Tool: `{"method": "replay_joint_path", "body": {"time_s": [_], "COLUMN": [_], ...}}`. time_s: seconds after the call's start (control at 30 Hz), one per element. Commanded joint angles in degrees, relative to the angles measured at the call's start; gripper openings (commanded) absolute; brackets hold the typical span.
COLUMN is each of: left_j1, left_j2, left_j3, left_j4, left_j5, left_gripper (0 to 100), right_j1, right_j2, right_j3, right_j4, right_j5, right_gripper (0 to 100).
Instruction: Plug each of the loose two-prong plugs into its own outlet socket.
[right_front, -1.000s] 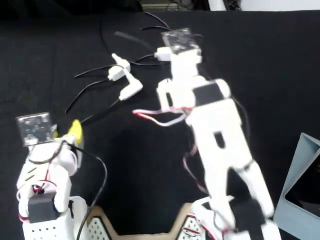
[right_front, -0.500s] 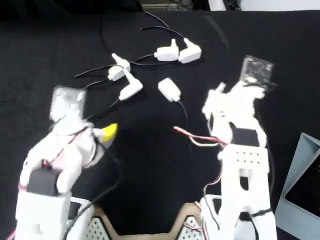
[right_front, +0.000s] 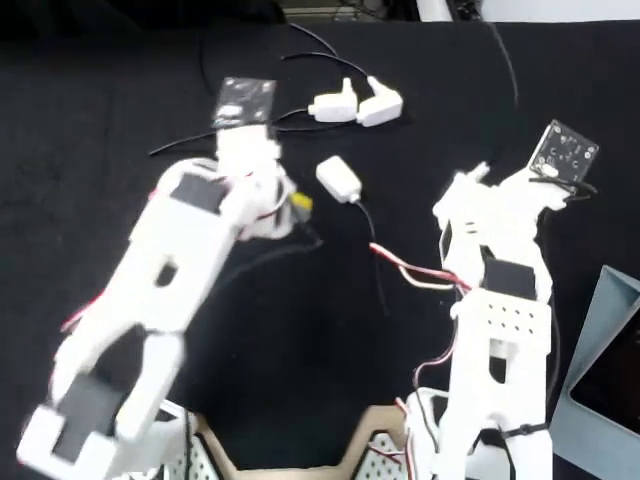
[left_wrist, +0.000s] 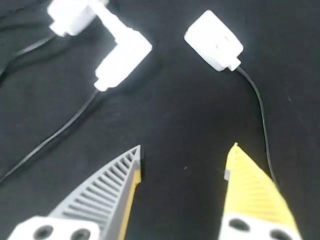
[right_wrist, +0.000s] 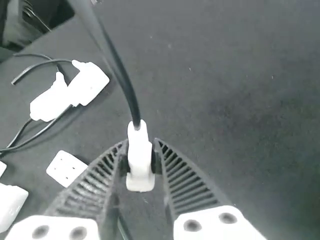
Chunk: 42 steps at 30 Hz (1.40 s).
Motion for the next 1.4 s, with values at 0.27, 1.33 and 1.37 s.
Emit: {"method": "replay_joint_path", "body": {"time_s": [0.27,1.33,1.37], "left_j1": [2.86,12.44,12.62], "left_j2": [32.62,69.36,69.27], "left_j3": [-31.34,-65.27,-65.27], "left_j4": [-1.76,7.91,9.41], "left_j5": [4.31,3.87,3.87], "left_gripper": [27,4,2], "right_j1": [0.62,7.38,7.38], "right_j2": [-1.63,-1.98,-1.98], "right_j3": [-0.31,-1.63,-1.63], "right_j4": [-1.23,-0.97,-0.97], "right_j5": [-0.35,-0.79,-0.79], "right_gripper": [1.3,1.3,1.3]}}
